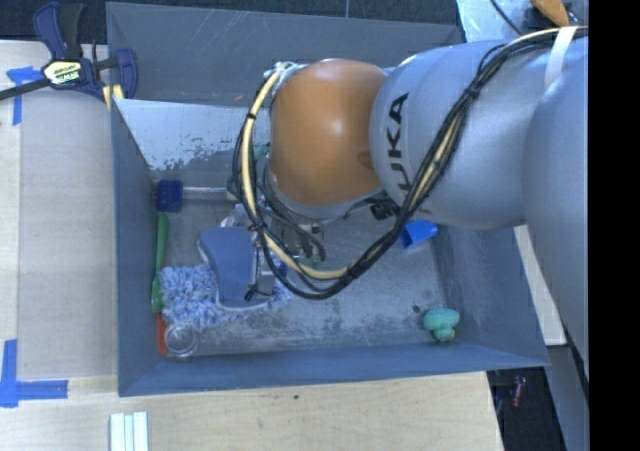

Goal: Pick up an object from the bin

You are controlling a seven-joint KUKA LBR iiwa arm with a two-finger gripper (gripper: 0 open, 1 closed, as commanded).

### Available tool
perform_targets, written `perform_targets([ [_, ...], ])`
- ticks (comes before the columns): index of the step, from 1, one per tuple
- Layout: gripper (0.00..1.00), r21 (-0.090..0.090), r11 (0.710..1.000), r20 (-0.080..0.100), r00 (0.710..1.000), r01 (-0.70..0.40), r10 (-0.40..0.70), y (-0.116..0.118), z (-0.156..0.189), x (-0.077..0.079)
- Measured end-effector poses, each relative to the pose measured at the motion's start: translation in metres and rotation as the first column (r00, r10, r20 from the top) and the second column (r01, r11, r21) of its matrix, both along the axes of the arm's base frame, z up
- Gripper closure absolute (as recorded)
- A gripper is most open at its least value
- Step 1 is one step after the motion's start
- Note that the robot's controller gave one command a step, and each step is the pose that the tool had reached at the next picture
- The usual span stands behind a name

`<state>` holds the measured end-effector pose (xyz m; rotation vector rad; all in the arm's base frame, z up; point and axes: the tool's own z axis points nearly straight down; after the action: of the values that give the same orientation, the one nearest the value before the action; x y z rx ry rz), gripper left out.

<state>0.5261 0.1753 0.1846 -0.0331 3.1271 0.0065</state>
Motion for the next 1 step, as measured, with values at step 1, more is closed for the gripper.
perform_targets([
  [1,0.0,-0.003,1.0,-0.009,1.0,0.013,-0.013,0.0188,-0.0592,-0.0165],
])
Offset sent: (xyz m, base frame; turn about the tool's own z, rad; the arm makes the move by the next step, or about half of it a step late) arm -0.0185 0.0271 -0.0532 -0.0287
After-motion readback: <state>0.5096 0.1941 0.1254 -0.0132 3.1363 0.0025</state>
